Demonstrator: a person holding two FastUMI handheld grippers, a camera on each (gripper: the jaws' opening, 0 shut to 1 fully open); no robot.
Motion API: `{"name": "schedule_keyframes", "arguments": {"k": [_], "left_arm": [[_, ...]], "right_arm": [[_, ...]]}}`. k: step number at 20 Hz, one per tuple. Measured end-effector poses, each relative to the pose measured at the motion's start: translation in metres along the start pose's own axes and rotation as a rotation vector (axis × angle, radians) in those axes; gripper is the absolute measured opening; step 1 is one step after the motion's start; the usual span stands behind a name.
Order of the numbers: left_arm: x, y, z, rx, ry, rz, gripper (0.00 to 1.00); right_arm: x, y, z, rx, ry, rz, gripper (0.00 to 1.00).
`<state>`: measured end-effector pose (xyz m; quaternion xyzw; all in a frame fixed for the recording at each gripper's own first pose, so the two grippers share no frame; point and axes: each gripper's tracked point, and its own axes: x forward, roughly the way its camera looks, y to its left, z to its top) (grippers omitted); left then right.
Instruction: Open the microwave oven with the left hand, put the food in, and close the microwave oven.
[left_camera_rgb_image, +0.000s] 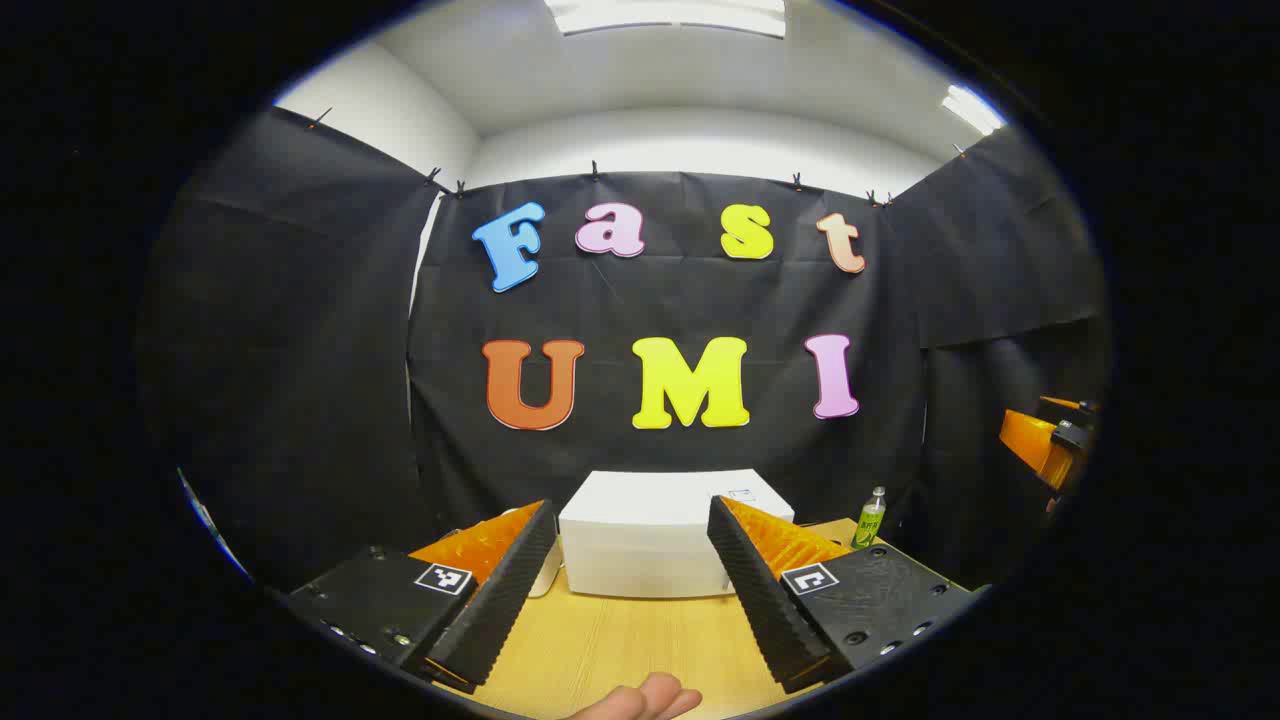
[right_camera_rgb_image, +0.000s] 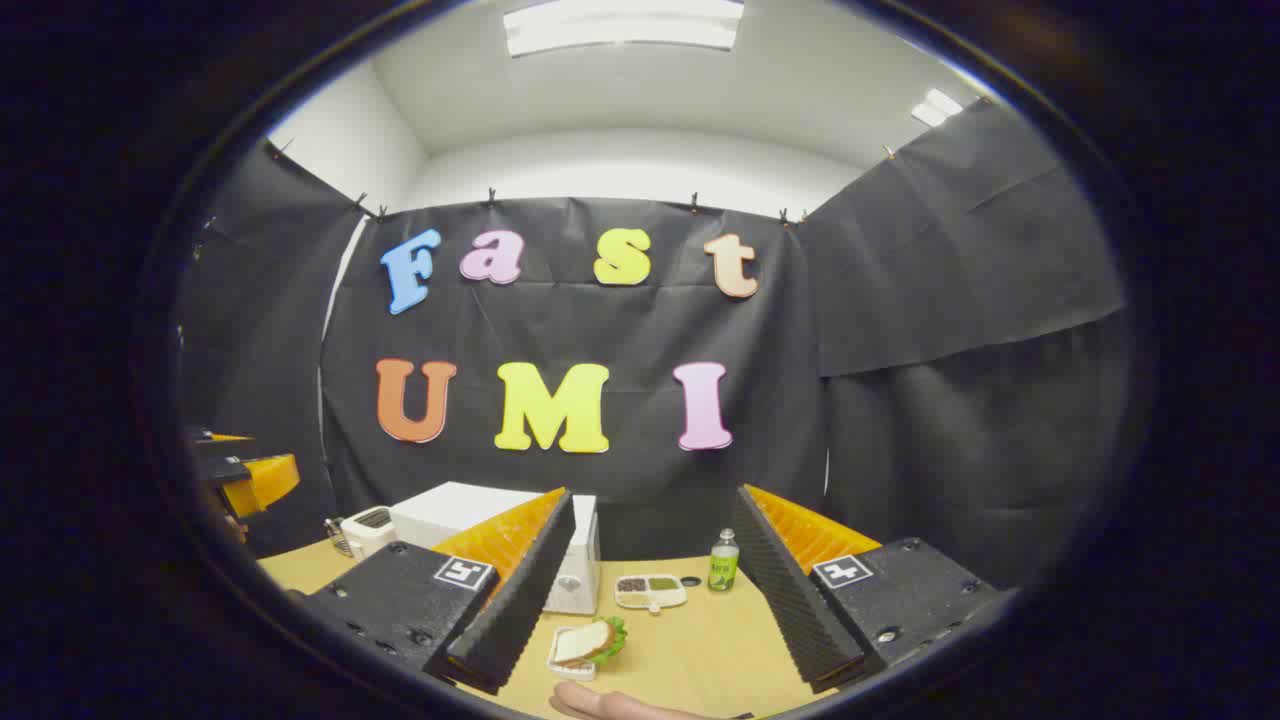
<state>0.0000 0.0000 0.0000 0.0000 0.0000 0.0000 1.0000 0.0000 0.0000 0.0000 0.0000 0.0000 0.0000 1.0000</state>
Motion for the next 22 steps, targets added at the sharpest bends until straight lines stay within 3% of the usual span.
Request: {"name": "schedule_keyframes", "arguments": {"k": [1, 2, 3, 4, 5, 6, 7, 8, 9, 10, 11, 13, 14, 15, 16, 17, 18, 19, 21, 22], "left_arm": [[0.001, 0.003, 0.003, -0.006, -0.011, 0.003, 0.96], [0.001, 0.004, 0.006, -0.01, -0.019, 0.002, 0.96], [-0.001, 0.001, 0.005, -0.013, -0.023, -0.004, 0.96], [-0.002, 0.001, 0.006, -0.016, -0.024, -0.007, 0.86], [-0.002, 0.001, 0.005, -0.017, -0.025, -0.007, 0.86], [-0.001, -0.001, 0.007, -0.015, -0.024, -0.011, 0.96], [-0.003, -0.004, 0.006, -0.013, -0.023, -0.018, 0.96], [-0.002, -0.006, 0.006, -0.012, -0.025, -0.023, 0.96], [-0.003, -0.007, 0.006, -0.013, -0.027, -0.027, 0.86], [-0.003, -0.009, 0.006, -0.013, -0.028, -0.035, 0.86], [-0.002, -0.012, 0.006, -0.013, -0.028, -0.041, 0.96], [-0.004, -0.019, 0.007, -0.008, -0.037, -0.059, 0.96], [-0.003, -0.021, 0.008, -0.01, -0.044, -0.066, 0.96], [-0.003, -0.023, 0.009, -0.015, -0.056, -0.071, 0.96], [-0.002, -0.027, 0.011, -0.02, -0.066, -0.079, 0.96], [0.001, -0.029, 0.01, -0.027, -0.07, -0.08, 0.86], [0.004, -0.031, 0.008, -0.032, -0.071, -0.077, 0.96], [0.01, -0.035, 0.008, -0.04, -0.074, -0.077, 0.86], [0.025, -0.041, 0.004, -0.053, -0.079, -0.077, 0.86], [0.034, -0.045, -0.001, -0.06, -0.074, -0.075, 0.86]], "right_arm": [[0.001, -0.003, 0.001, -0.002, -0.007, -0.004, 0.92], [0.002, -0.006, 0.002, -0.002, -0.012, -0.01, 1.0], [0.003, -0.01, 0.001, -0.003, -0.015, -0.019, 1.0], [0.004, -0.013, 0.001, -0.004, -0.015, -0.025, 1.0], [0.005, -0.015, 0.0, -0.004, -0.016, -0.028, 0.92], [0.005, -0.018, -0.001, -0.007, -0.016, -0.032, 0.92], [0.007, -0.019, -0.004, -0.008, -0.013, -0.031, 0.92], [0.008, -0.02, -0.006, -0.008, -0.01, -0.027, 1.0], [0.008, -0.02, -0.007, -0.007, -0.007, -0.026, 0.92], [0.009, -0.02, -0.007, -0.008, -0.005, -0.024, 0.92], [0.009, -0.022, -0.008, -0.005, -0.005, -0.026, 0.92], [0.011, -0.023, -0.009, 0.001, -0.004, -0.024, 0.92], [0.012, -0.024, -0.011, 0.002, -0.001, -0.023, 1.0], [0.012, -0.025, -0.011, 0.003, -0.001, -0.021, 1.0], [0.012, -0.026, -0.012, 0.004, -0.001, -0.02, 0.92], [0.012, -0.027, -0.012, 0.007, -0.005, -0.02, 0.92], [0.013, -0.029, -0.012, 0.01, -0.009, -0.021, 1.0], [0.015, -0.031, -0.014, 0.011, -0.014, -0.023, 0.92], [0.016, -0.032, -0.015, 0.016, -0.024, -0.017, 0.92], [0.019, -0.033, -0.018, 0.018, -0.025, -0.011, 1.0]]}}
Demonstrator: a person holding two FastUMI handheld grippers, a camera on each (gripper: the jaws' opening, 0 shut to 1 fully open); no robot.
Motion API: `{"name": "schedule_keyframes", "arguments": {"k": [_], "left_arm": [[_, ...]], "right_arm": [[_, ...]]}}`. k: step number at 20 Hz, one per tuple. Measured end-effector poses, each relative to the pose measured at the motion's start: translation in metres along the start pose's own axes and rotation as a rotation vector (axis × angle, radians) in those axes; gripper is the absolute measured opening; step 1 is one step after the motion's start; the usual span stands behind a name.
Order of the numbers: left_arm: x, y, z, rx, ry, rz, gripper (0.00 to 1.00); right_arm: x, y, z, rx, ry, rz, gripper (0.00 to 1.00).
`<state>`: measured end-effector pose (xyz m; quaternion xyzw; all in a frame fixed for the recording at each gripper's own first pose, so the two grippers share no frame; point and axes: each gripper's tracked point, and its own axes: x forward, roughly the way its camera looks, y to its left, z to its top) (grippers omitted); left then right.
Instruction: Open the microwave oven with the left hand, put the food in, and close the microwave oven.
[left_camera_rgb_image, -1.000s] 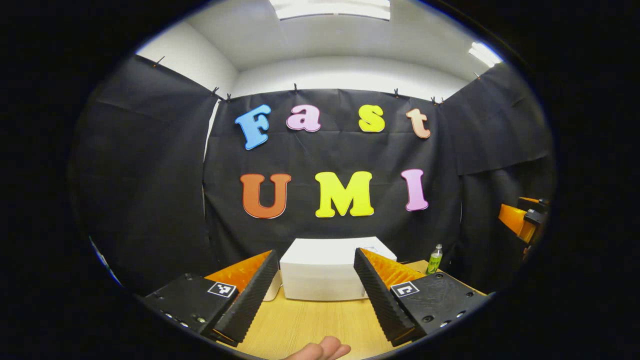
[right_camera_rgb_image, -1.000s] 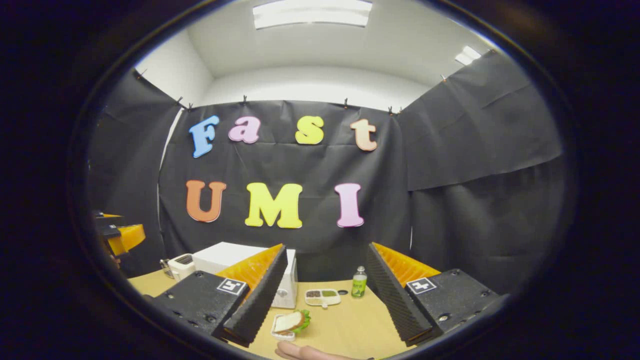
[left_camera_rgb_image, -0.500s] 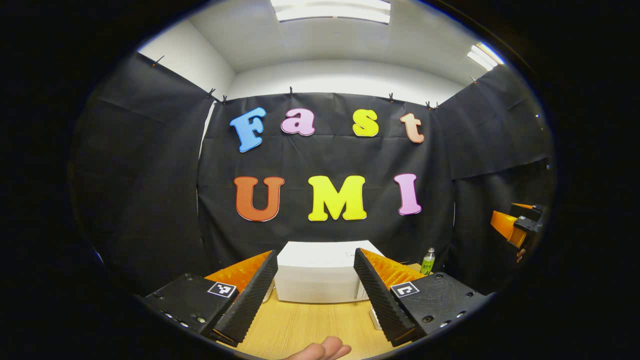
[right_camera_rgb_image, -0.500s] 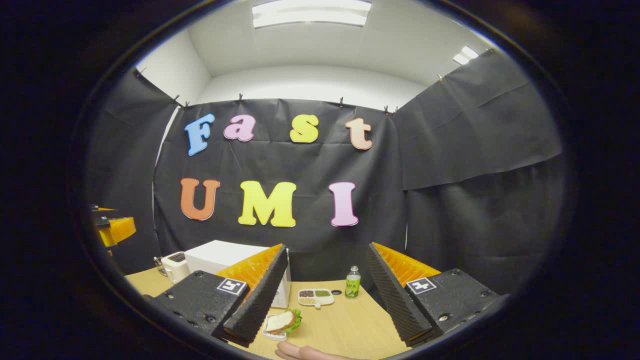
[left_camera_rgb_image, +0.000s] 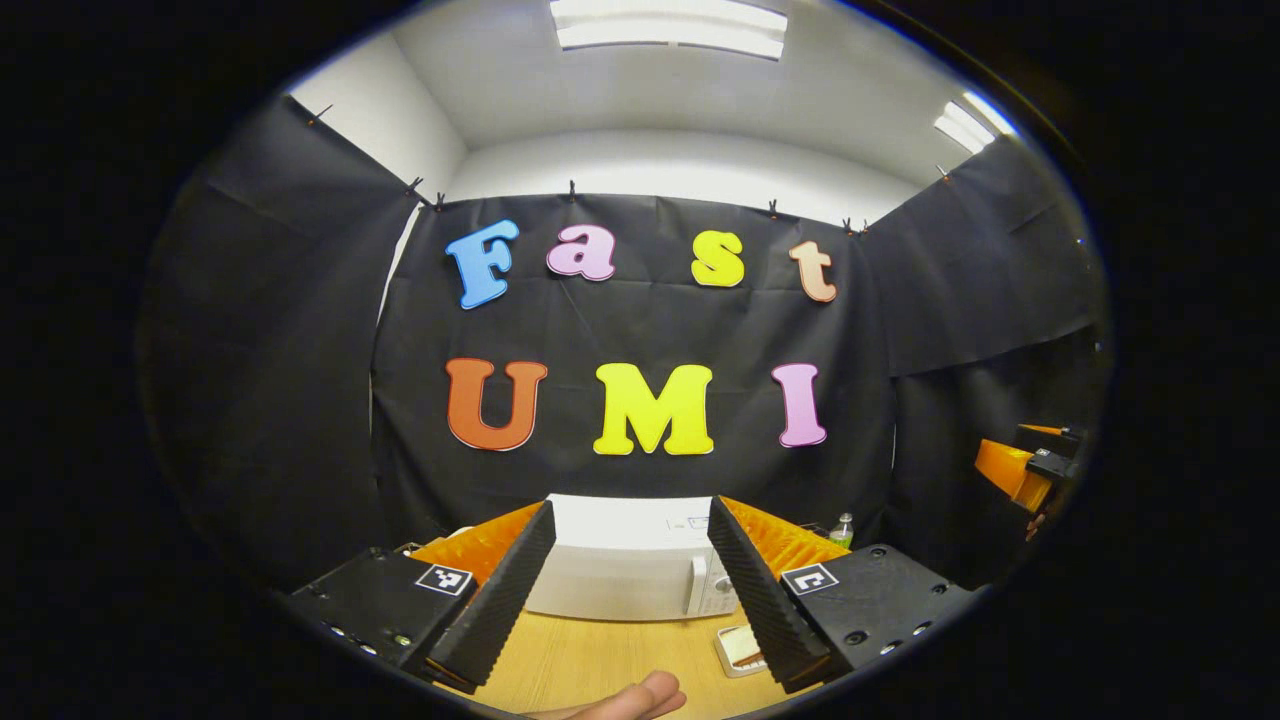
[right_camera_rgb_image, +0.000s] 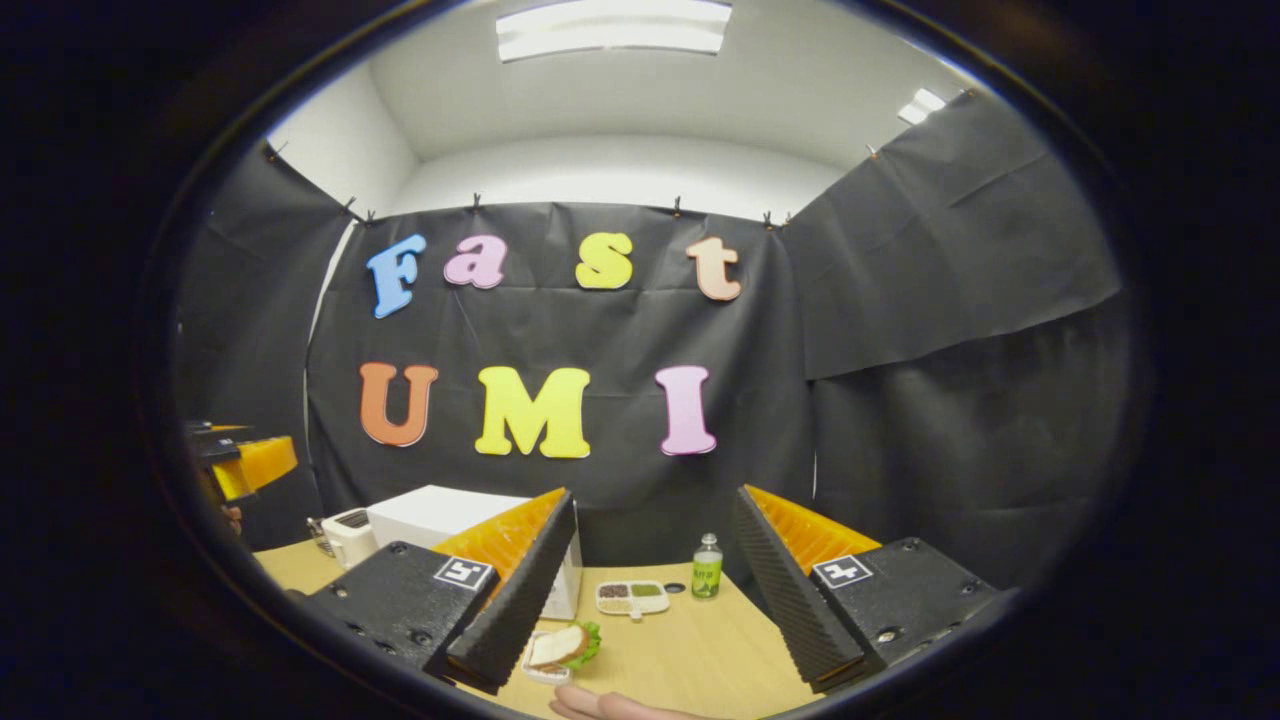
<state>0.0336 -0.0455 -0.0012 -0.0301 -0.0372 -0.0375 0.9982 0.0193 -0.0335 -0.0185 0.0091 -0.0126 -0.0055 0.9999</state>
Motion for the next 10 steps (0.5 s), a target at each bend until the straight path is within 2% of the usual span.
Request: {"name": "schedule_keyframes", "arguments": {"k": [4, 5, 6, 10], "left_arm": [[0.048, -0.014, -0.032, -0.008, 0.038, -0.001, 0.87], [0.06, -0.014, -0.04, -0.003, 0.036, 0.012, 0.96], [0.073, -0.014, -0.05, 0.002, 0.04, 0.023, 0.96], [0.124, -0.029, -0.106, -0.008, 0.085, 0.018, 0.96]], "right_arm": [[0.011, -0.008, -0.011, 0.003, 0.015, 0.009, 1.0], [0.014, -0.011, -0.013, 0.006, 0.017, 0.008, 1.0], [0.017, -0.015, -0.017, 0.007, 0.018, 0.007, 0.92], [0.027, -0.027, -0.032, 0.011, 0.029, 0.014, 0.92]]}}
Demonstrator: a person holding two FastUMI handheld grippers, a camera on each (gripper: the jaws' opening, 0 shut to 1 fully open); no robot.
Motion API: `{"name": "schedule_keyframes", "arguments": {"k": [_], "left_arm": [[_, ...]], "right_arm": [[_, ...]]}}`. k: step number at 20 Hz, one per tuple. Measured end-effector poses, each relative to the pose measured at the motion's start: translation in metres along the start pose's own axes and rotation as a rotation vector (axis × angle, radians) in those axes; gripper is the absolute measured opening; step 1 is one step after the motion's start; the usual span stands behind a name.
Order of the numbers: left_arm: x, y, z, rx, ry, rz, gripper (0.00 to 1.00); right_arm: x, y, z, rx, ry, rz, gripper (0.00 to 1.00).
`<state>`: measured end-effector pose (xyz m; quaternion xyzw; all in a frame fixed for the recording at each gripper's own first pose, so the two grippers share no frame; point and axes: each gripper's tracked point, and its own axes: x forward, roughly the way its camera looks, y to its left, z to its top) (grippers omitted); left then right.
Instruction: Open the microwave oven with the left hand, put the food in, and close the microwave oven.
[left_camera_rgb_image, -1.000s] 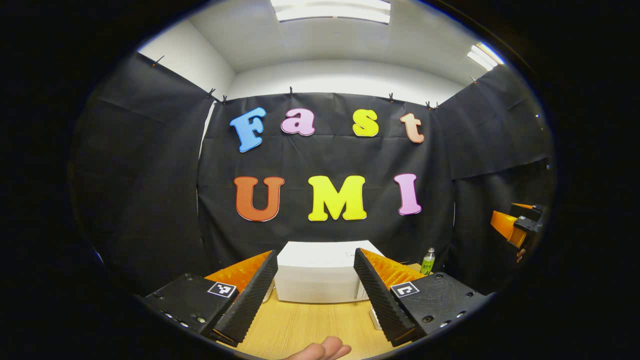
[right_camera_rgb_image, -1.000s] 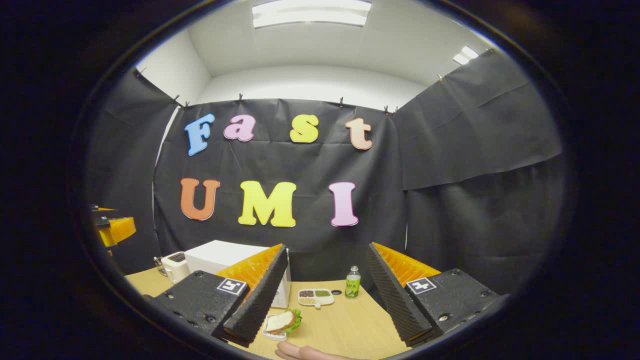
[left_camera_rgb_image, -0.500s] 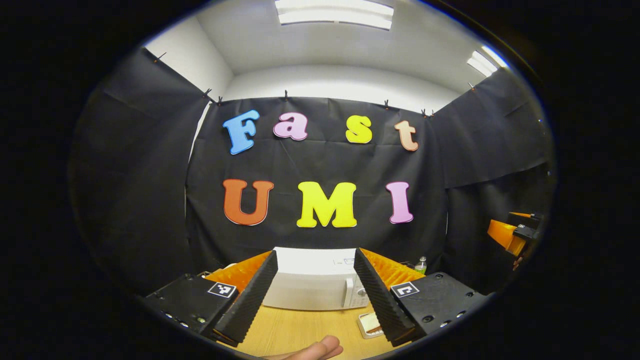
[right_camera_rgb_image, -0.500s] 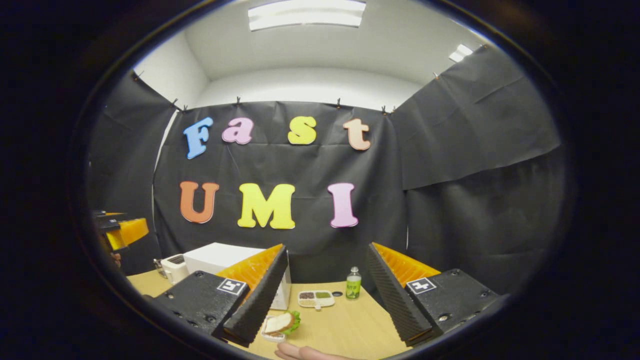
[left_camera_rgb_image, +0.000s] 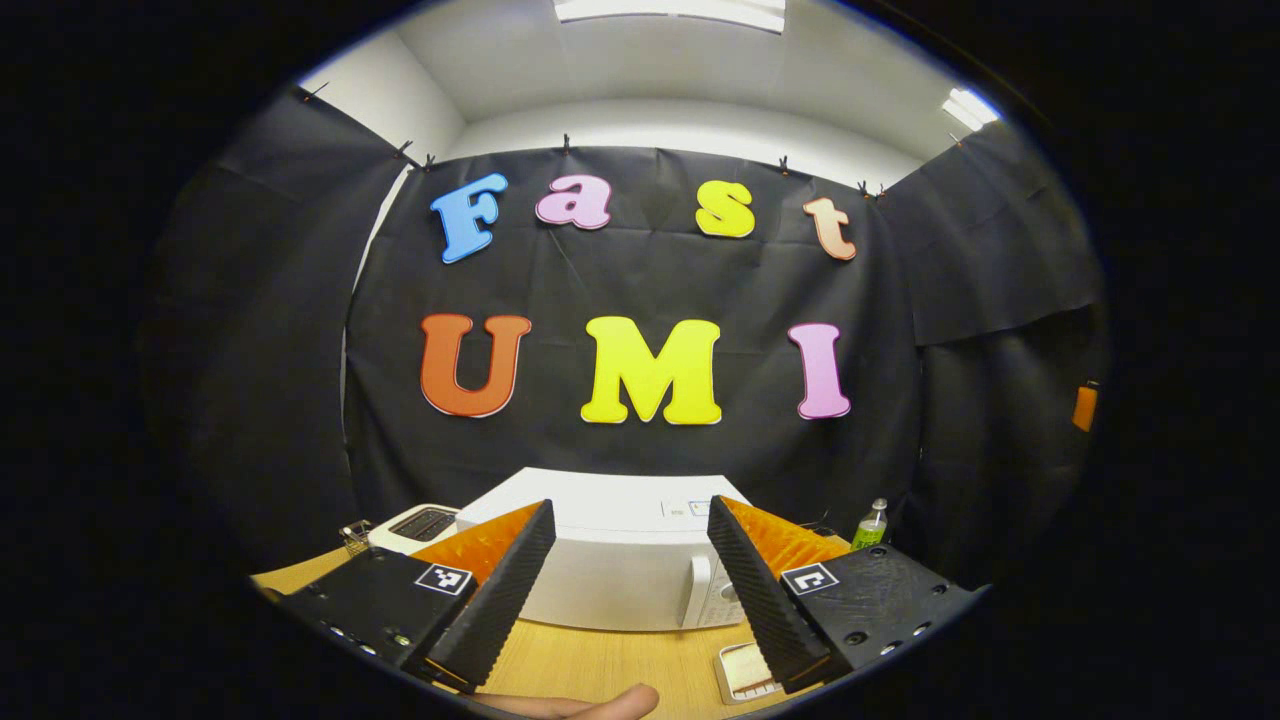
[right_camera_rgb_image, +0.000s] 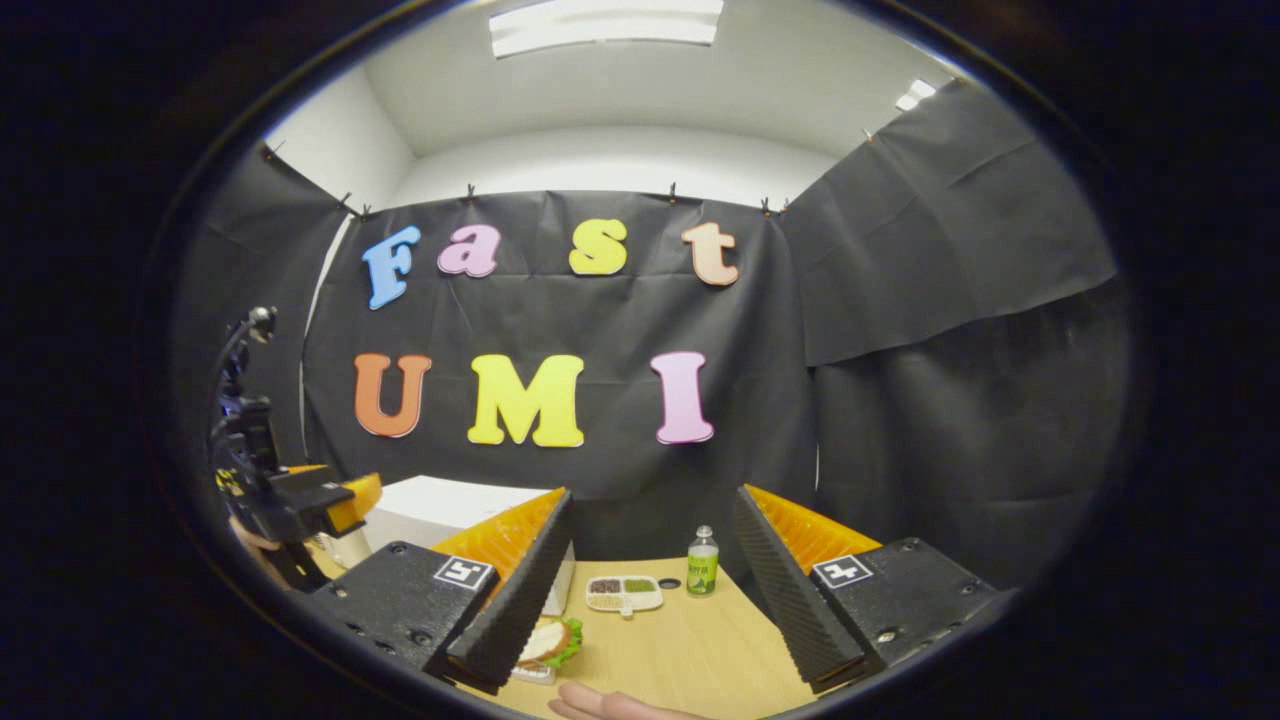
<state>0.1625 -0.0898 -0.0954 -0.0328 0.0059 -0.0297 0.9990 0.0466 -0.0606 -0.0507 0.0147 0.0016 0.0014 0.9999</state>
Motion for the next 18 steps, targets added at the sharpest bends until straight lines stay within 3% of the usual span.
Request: {"name": "schedule_keyframes", "arguments": {"k": [1, 3, 4, 11, 12, 13, 14, 15, 18], "left_arm": [[0.013, -0.004, -0.016, -0.003, 0.024, -0.002, 0.96], [0.037, -0.01, -0.048, -0.01, 0.062, -0.001, 0.96], [0.048, -0.016, -0.062, -0.014, 0.082, -0.008, 0.96], [0.097, -0.054, -0.135, -0.003, 0.14, -0.052, 0.96], [0.102, -0.056, -0.144, 0.016, 0.146, -0.044, 0.96], [0.106, -0.061, -0.154, 0.034, 0.158, -0.05, 0.86], [0.111, -0.069, -0.163, 0.051, 0.166, -0.063, 0.86], [0.115, -0.069, -0.172, 0.067, 0.175, -0.057, 0.96], [0.129, -0.073, -0.193, 0.07, 0.206, -0.066, 0.9]], "right_arm": [[0.003, -0.002, -0.005, 0.006, 0.007, 0.009, 1.0], [0.01, -0.01, -0.017, 0.02, 0.022, 0.014, 1.0], [0.014, -0.013, -0.022, 0.022, 0.029, 0.013, 0.92], [0.039, -0.03, -0.061, 0.031, 0.081, 0.018, 0.93], [0.041, -0.032, -0.066, 0.042, 0.084, 0.02, 1.0], [0.044, -0.034, -0.07, 0.051, 0.088, 0.02, 1.0], [0.045, -0.036, -0.074, 0.058, 0.091, 0.02, 0.92], [0.047, -0.038, -0.077, 0.064, 0.094, 0.02, 0.92], [0.053, -0.047, -0.087, 0.074, 0.099, 0.011, 0.92]]}}
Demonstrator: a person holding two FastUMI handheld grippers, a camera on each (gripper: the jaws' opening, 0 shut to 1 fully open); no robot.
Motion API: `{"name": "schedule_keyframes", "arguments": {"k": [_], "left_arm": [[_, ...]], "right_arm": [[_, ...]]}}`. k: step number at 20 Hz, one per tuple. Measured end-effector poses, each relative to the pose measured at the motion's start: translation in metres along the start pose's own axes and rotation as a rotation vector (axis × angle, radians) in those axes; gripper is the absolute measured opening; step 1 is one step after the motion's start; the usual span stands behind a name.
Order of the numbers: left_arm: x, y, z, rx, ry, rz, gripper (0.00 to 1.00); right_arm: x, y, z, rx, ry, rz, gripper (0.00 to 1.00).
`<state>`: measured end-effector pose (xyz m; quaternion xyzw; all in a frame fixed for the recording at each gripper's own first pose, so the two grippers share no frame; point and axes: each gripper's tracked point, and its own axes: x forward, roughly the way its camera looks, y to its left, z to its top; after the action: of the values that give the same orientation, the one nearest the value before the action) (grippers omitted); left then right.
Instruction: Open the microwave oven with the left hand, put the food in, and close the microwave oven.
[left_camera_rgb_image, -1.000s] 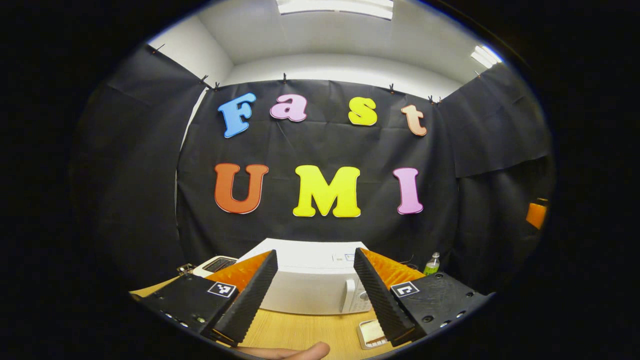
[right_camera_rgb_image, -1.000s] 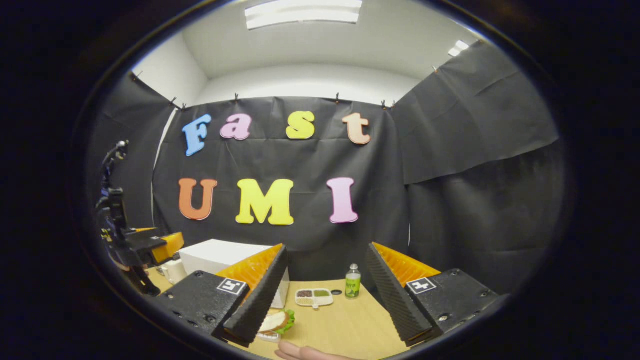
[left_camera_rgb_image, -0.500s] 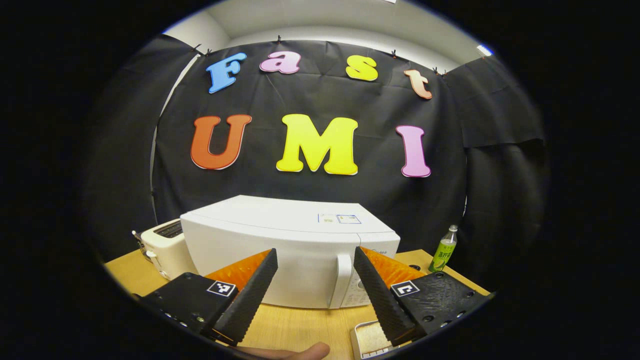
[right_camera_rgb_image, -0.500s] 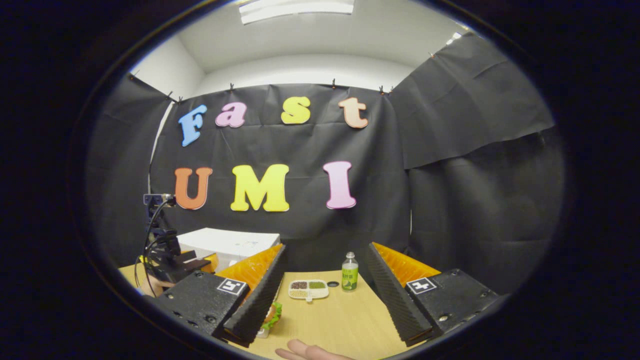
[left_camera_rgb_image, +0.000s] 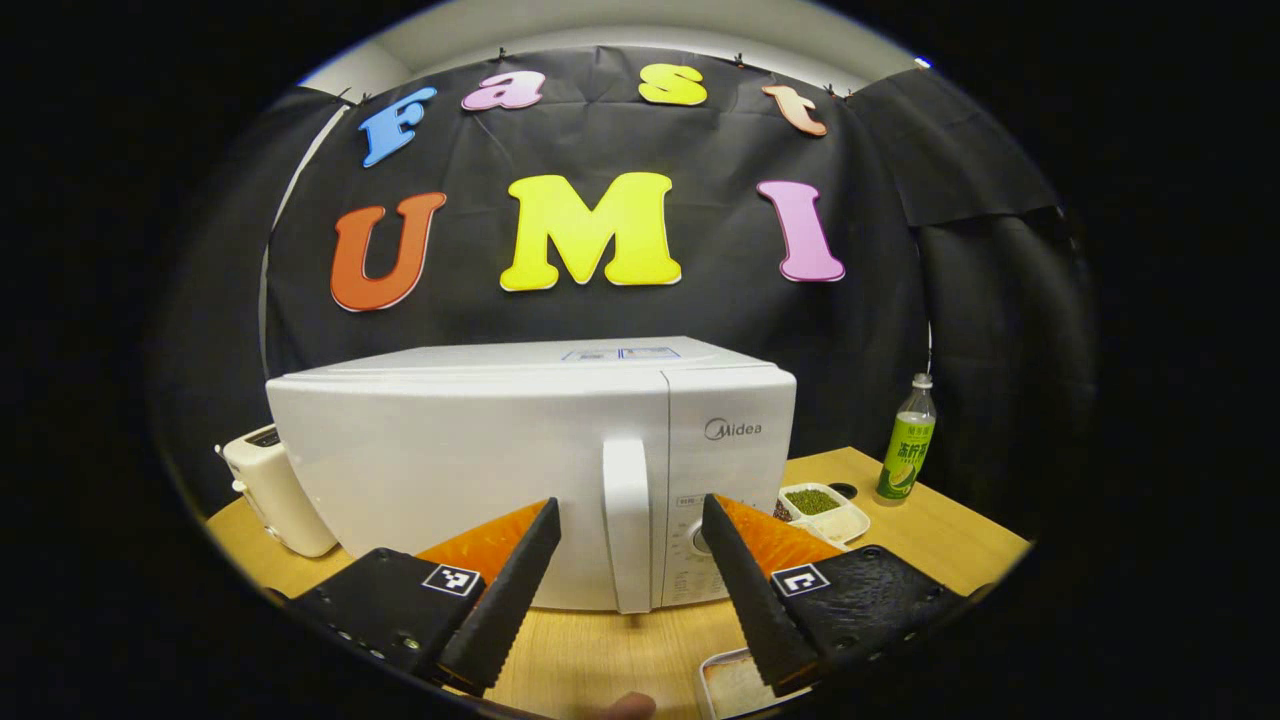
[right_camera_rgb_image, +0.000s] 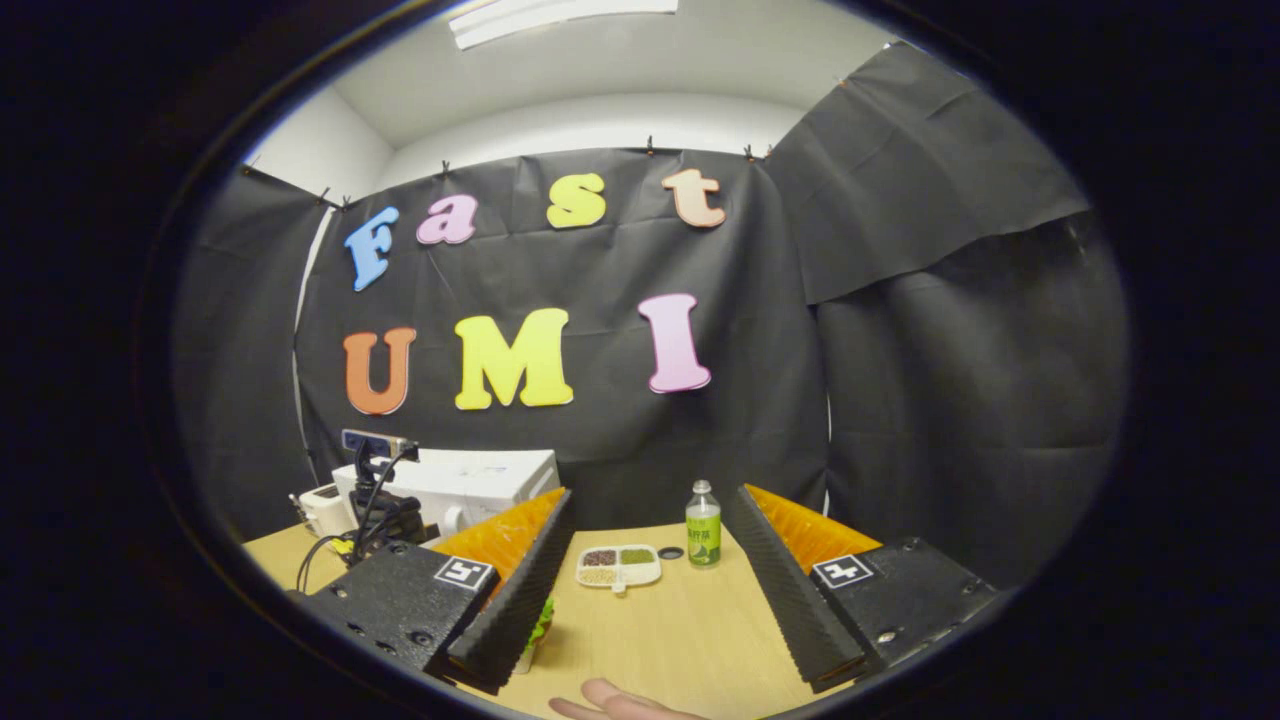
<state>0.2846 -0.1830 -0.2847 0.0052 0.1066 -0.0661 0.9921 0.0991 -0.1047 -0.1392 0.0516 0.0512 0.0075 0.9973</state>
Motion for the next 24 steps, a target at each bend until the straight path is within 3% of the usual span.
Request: {"name": "schedule_keyframes", "arguments": {"k": [1, 2, 5, 6, 7, 8, 9, 10, 11, 12, 13, 14, 15, 16, 19, 20, 21, 22, 23, 24], "left_arm": [[0.006, -0.002, -0.001, -0.008, -0.004, -0.012, 0.84], [0.01, 0.001, -0.004, -0.019, 0.003, -0.004, 0.79], [0.013, 0.006, -0.005, -0.054, -0.032, 0.01, 0.69], [0.015, 0.009, -0.005, -0.029, -0.043, 0.022, 0.6], [0.015, 0.013, -0.007, -0.008, -0.043, 0.038, 0.64], [0.015, 0.012, -0.005, 0.01, -0.055, 0.039, 0.61], [0.022, 0.013, -0.007, 0.006, -0.058, 0.04, 0.64], [0.016, 0.01, -0.007, -0.005, -0.051, 0.026, 0.53], [0.015, 0.0, -0.01, -0.03, -0.036, -0.022, 0.47], [0.013, 0.002, -0.007, -0.038, -0.039, -0.039, 0.29], [0.014, 0.001, -0.01, -0.017, -0.028, -0.042, 0.2], [0.014, 0.0, -0.008, -0.008, -0.034, -0.046, 0.08], [0.012, 0.0, -0.011, -0.014, -0.021, -0.056, 0.13], [0.009, -0.001, -0.01, -0.027, -0.017, -0.062, 0.13], [-0.01, 0.0, -0.009, -0.027, -0.032, -0.068, 0.13], [-0.022, 0.002, -0.012, -0.02, -0.032, -0.08, 0.13], [-0.032, 0.003, -0.012, -0.019, -0.052, -0.1, 0.13], [-0.043, 0.005, -0.016, -0.031, -0.046, -0.12, 0.12], [-0.053, 0.008, -0.016, -0.035, -0.051, -0.135, 0.12], [-0.063, 0.011, -0.017, -0.028, -0.057, -0.143, 0.13]], "right_arm": [[0.002, -0.004, -0.003, 0.003, 0.004, -0.007, 0.92], [0.003, -0.006, -0.006, 0.005, 0.008, -0.011, 1.0], [0.006, -0.013, -0.012, -0.005, 0.021, -0.017, 1.0], [0.006, -0.016, -0.012, -0.01, 0.018, -0.019, 1.0], [0.005, -0.019, -0.011, -0.015, 0.013, -0.024, 1.0], [0.006, -0.022, -0.012, -0.02, 0.009, -0.032, 1.0], [0.006, -0.026, -0.013, -0.024, 0.009, -0.044, 0.92], [0.005, -0.03, -0.012, -0.02, 0.003, -0.063, 1.0], [0.003, -0.034, -0.009, -0.014, -0.011, -0.077, 0.92], [0.0, -0.035, -0.006, -0.014, -0.026, -0.084, 0.92], [-0.002, -0.039, -0.005, -0.016, -0.036, -0.092, 1.0], [-0.005, -0.043, -0.006, -0.015, -0.044, -0.101, 1.0], [-0.007, -0.046, -0.005, -0.011, -0.048, -0.107, 1.0], [-0.009, -0.048, -0.005, -0.007, -0.049, -0.108, 0.92], [-0.014, -0.052, -0.01, -0.01, -0.033, -0.106, 0.92], [-0.015, -0.053, -0.01, -0.01, -0.029, -0.105, 1.0], [-0.016, -0.053, -0.01, -0.007, -0.025, -0.103, 1.0], [-0.017, -0.052, -0.01, -0.006, -0.024, -0.098, 0.92], [-0.019, -0.049, -0.009, -0.005, -0.026, -0.093, 1.0], [-0.019, -0.047, -0.009, -0.005, -0.025, -0.091, 0.92]]}}
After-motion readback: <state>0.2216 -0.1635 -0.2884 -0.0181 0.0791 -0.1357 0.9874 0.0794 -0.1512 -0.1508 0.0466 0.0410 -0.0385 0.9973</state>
